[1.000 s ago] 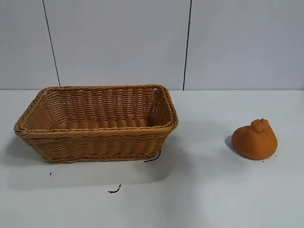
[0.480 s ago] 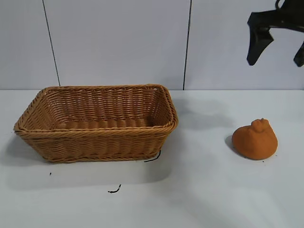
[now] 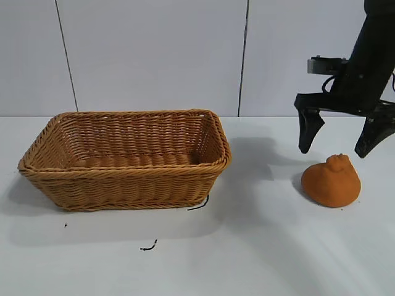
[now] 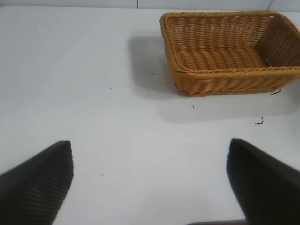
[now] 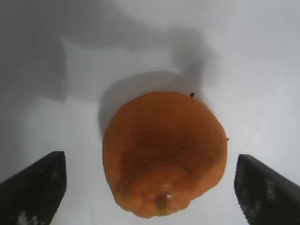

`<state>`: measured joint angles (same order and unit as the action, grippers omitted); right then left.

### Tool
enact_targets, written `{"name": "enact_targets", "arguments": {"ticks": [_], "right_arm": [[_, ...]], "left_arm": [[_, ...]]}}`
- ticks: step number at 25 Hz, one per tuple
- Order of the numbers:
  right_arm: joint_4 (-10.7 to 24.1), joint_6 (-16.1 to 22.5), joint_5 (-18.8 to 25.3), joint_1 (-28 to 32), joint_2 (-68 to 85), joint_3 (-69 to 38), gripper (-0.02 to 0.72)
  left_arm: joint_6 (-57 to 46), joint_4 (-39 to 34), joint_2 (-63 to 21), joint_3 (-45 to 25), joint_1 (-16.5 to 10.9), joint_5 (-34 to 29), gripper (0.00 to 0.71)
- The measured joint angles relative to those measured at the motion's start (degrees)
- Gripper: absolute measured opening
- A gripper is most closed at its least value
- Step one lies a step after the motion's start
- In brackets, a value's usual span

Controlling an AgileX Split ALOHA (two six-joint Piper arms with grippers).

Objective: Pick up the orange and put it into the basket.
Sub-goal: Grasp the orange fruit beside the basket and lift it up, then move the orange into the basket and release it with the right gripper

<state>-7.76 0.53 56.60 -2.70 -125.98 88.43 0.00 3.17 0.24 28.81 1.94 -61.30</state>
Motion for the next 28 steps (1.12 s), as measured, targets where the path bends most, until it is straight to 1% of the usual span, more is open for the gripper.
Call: {"name": "enact_targets", "arguments": {"ticks": [4, 5, 6, 8, 10, 11, 12, 13, 18, 24, 28], "right_arm": [[-0.02, -0.05, -0.15, 0.0, -1.74, 0.08, 0.692], [-0.02, -0.05, -0.15, 0.0, -1.79, 0.14, 0.671], [0.03, -0.05, -0.15, 0.0, -1.79, 0.2, 0.622], [0.09, -0.05, 0.15, 0.0, -1.86, 0.2, 0.47], [0.14, -0.05, 0.71, 0.0, -1.79, 0.41, 0.264], [0.13, -0.05, 1.25, 0.0, -1.4, 0.6, 0.174], [0.13, -0.53, 1.84, 0.0, -0.96, 0.73, 0.114], [0.13, -0.53, 2.15, 0.0, -0.31, 0.92, 0.082], [0.14, -0.9, 4.74, 0.0, 3.03, 4.2, 0.083], [-0.5, -0.53, 7.91, 0.0, 7.86, 13.69, 0.083], [-1.85, 0.25, 9.67, 0.0, 8.04, 18.33, 0.083]], "left_arm": [[0.0, 0.0, 0.0, 0.0, 0.0, 0.0, 0.639], [0.0, 0.0, 0.0, 0.0, 0.0, 0.0, 0.639], [0.0, 0.0, 0.0, 0.0, 0.0, 0.0, 0.639], [0.0, 0.0, 0.0, 0.0, 0.0, 0.0, 0.639], [0.0, 0.0, 0.0, 0.0, 0.0, 0.0, 0.639], [0.0, 0.0, 0.0, 0.0, 0.0, 0.0, 0.639], [0.0, 0.0, 0.0, 0.0, 0.0, 0.0, 0.639], [0.0, 0.0, 0.0, 0.0, 0.0, 0.0, 0.639], [0.0, 0.0, 0.0, 0.0, 0.0, 0.0, 0.639], [0.0, 0.0, 0.0, 0.0, 0.0, 0.0, 0.639], [0.0, 0.0, 0.0, 0.0, 0.0, 0.0, 0.639]]}}
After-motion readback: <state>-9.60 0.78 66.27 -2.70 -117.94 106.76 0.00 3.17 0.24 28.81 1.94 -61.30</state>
